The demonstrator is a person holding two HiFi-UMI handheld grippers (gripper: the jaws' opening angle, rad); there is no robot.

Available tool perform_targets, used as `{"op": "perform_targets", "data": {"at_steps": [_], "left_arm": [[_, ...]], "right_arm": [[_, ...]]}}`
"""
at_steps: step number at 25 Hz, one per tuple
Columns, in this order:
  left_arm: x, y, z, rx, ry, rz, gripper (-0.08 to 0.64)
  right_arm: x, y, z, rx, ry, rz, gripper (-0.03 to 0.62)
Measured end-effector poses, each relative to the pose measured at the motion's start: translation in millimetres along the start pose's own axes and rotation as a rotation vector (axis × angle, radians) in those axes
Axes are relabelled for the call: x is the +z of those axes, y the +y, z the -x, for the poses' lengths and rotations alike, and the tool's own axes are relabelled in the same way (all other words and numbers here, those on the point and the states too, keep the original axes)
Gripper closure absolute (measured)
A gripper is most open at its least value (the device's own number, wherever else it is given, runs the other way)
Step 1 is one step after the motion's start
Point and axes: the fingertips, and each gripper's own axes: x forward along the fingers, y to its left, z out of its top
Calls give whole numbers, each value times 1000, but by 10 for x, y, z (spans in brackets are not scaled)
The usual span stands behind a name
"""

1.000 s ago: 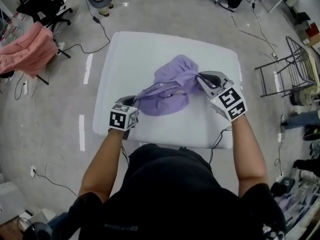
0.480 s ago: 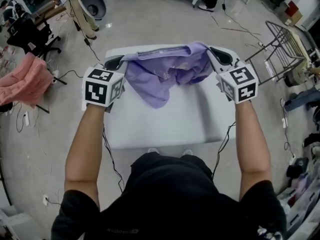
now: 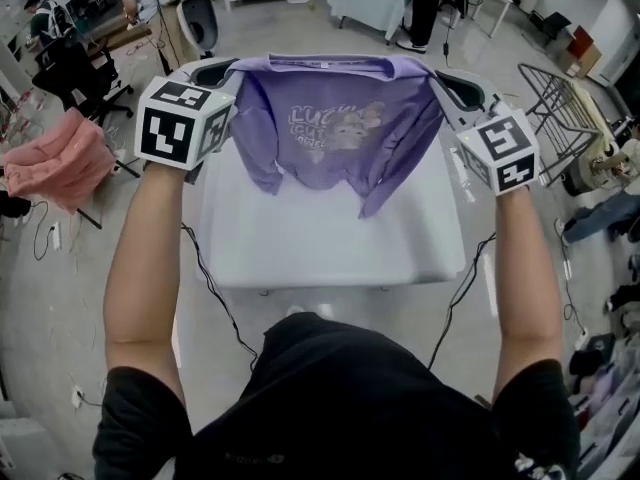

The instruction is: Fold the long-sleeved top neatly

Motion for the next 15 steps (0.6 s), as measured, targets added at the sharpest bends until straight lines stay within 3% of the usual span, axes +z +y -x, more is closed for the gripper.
{"op": "perform_targets", "data": {"at_steps": [3, 7, 11, 15], "left_arm": [[274, -35, 236, 26, -26, 3, 545], [465, -359, 555, 63, -31, -18, 545], [374, -985, 1064, 82, -36, -41, 545], [142, -1244, 1308, 75, -34, -26, 545]], "right_arm": [[175, -50, 281, 9, -34, 50, 575], [217, -29, 792, 27, -80, 36, 575], [110, 243, 1491, 17, -133, 21, 575], [3, 541, 1723, -1, -145, 39, 575]]}}
